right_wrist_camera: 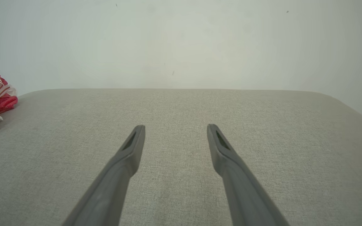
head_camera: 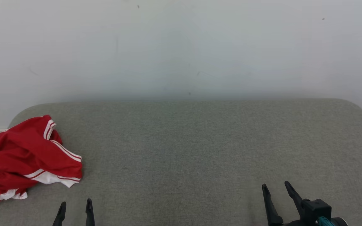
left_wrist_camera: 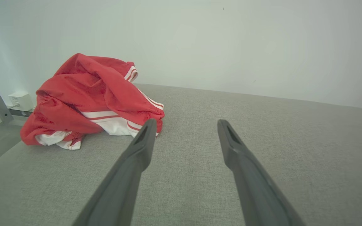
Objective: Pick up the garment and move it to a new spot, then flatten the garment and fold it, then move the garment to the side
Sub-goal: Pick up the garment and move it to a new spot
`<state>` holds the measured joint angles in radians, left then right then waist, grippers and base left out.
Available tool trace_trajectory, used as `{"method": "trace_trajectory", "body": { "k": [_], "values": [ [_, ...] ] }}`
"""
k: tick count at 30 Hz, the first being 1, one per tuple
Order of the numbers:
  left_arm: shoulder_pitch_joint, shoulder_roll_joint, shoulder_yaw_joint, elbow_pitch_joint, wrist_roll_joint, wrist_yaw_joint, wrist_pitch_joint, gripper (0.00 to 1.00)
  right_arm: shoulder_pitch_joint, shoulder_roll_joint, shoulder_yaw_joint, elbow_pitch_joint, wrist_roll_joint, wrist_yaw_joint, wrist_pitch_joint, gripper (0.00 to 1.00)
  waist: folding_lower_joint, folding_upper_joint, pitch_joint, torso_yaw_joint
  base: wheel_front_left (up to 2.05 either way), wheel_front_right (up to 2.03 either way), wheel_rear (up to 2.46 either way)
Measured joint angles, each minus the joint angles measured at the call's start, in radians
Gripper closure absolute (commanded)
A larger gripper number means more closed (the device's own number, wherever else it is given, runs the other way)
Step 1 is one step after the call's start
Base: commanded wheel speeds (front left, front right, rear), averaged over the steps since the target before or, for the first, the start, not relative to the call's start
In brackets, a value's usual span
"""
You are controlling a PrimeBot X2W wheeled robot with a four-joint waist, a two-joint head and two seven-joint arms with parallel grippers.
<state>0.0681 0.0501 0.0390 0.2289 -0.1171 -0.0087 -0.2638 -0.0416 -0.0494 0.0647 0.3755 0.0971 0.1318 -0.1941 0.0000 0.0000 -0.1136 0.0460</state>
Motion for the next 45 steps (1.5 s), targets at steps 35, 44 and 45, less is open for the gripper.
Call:
{"method": "trace_trajectory", "body": {
  "k": [35,44,45],
  "values": [
    [0.104,0.011,0.135,-0.138,0.000,0.044,0.000,0.00,-0.105,0.000,0.154,0.100,0.078,0.000,-0.053,0.00,0.0002,0.0001,0.040,0.431,0.00,0.00,0.00],
    [0.094,0.007,0.108,-0.132,-0.001,0.046,0.000,0.00,-0.101,0.000,0.132,0.113,0.079,0.000,-0.062,0.00,0.0001,0.0001,0.039,0.429,0.00,0.00,0.00],
    [0.083,0.007,0.103,-0.127,-0.003,0.043,0.000,0.00,-0.098,0.000,0.128,0.113,0.079,0.000,-0.062,0.00,0.0001,0.0001,0.040,0.429,0.00,0.00,0.00]
  ]
}}
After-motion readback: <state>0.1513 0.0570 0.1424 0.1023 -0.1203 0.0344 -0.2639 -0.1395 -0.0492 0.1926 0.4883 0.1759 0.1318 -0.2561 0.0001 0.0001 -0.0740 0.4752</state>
